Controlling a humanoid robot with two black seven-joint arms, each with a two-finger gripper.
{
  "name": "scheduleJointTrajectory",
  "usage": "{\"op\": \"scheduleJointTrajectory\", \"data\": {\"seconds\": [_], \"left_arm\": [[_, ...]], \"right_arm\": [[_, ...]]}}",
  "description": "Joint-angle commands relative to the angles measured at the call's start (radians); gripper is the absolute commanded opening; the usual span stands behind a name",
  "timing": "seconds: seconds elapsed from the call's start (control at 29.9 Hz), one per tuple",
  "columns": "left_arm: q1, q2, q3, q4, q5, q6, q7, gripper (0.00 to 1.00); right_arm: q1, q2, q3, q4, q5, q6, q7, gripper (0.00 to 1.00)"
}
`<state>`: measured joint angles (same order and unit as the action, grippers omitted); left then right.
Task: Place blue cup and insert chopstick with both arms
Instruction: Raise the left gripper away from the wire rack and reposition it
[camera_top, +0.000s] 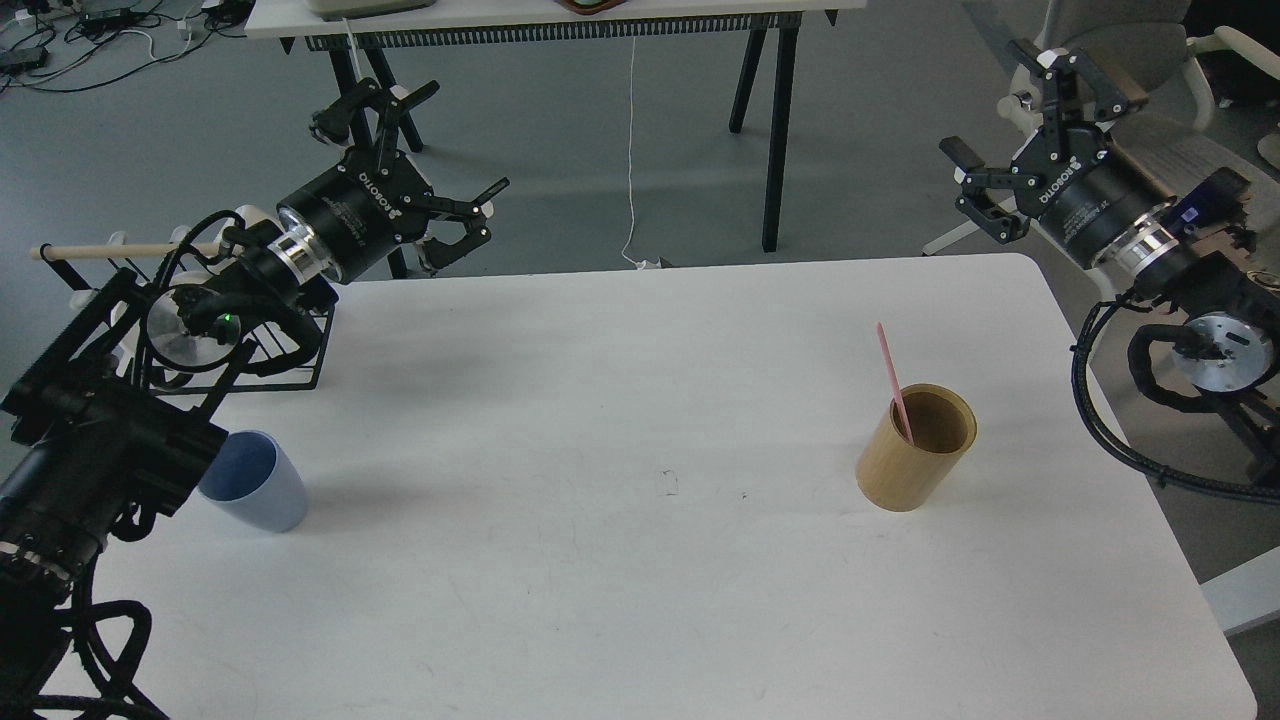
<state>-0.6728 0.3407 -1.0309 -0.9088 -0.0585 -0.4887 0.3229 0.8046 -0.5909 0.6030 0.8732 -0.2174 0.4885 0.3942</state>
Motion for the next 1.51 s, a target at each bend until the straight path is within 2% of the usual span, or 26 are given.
{"op": "scheduleJointTrajectory", "data": {"seconds": [0.0,0.13,0.3,0.37,0.47,0.5,0.64,0.84,0.94,1.04,1.14,1.17,1.27,1.34,1.47], "left_arm": [[0.001,-0.005,0.000,0.013,-0.001,0.000,0.001,1.00],[-0.002,0.001,-0.017,0.008,-0.012,0.000,-0.001,1.00],[0.008,0.020,-0.122,0.014,-0.055,0.000,-0.004,1.00],[0.028,0.018,-0.136,0.019,-0.089,0.000,-0.031,1.00],[0.038,-0.008,-0.127,0.045,-0.107,0.000,-0.102,1.00],[0.036,-0.026,-0.127,0.047,-0.109,0.000,-0.108,1.00],[0.018,-0.083,-0.133,0.039,-0.118,0.000,-0.114,1.00],[0.030,-0.042,-0.136,-0.076,-0.162,0.000,-0.111,1.00],[0.038,0.075,-0.074,-0.131,-0.149,0.000,-0.102,1.00],[0.025,0.246,0.066,-0.168,-0.123,0.000,-0.104,1.00],[-0.028,0.391,0.169,-0.215,-0.089,0.000,-0.123,1.00],[-0.048,0.432,0.198,-0.225,-0.087,0.000,-0.140,1.00],[-0.059,0.556,0.216,-0.260,-0.090,0.031,-0.226,1.00],[-0.059,0.618,0.210,-0.294,-0.090,0.032,-0.258,1.00],[-0.054,0.692,0.155,-0.392,-0.139,0.035,-0.258,1.00]], "right_arm": [[-0.001,0.000,0.001,0.004,0.001,0.000,0.002,0.99],[0.001,-0.001,0.009,0.004,0.003,0.000,0.002,0.99],[0.008,-0.009,0.011,0.004,0.003,0.000,0.002,0.99],[0.010,-0.013,0.011,0.006,0.003,0.000,0.002,0.99],[0.010,-0.015,0.011,0.004,0.003,0.000,0.002,0.99],[0.010,-0.015,0.011,0.004,0.003,0.000,0.002,0.99],[0.010,-0.004,0.011,0.004,0.003,0.000,0.002,0.99],[0.008,-0.001,0.009,0.004,0.003,0.000,0.003,0.99],[0.008,-0.001,0.012,0.004,0.003,0.000,0.003,0.99],[0.007,-0.001,0.014,0.004,0.004,0.000,0.005,0.99],[0.005,-0.001,0.014,0.004,0.004,0.000,0.006,0.99],[0.004,-0.001,0.014,0.004,0.004,0.000,0.005,0.99],[0.001,-0.001,0.014,0.004,0.004,0.000,0.006,0.99],[-0.001,-0.001,0.014,0.001,0.004,0.000,0.006,0.99],[-0.002,-0.001,0.015,0.001,0.004,0.000,0.008,0.99]]}}
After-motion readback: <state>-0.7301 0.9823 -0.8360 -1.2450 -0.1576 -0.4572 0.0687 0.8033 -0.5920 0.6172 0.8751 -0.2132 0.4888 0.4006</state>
